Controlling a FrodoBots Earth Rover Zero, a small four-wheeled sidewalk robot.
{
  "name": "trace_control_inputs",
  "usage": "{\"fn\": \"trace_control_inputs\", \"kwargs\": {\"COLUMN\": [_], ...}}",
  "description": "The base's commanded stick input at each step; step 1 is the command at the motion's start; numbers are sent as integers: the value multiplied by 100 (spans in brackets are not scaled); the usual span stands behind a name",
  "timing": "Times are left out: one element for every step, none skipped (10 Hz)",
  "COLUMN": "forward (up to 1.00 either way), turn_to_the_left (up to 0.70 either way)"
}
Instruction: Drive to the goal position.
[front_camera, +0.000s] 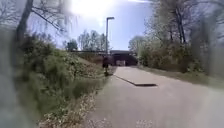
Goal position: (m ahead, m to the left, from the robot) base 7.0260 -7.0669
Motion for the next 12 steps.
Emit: {"fn": "trace_control_inputs", "kwargs": {"forward": [70, 70, 70, 70, 70, 70, 70, 70, 70, 70, 70, 70], "turn_to_the_left": [-1, -14, -14, -14, 0, 0, 0, 0, -8, -14, -6, -8]}}
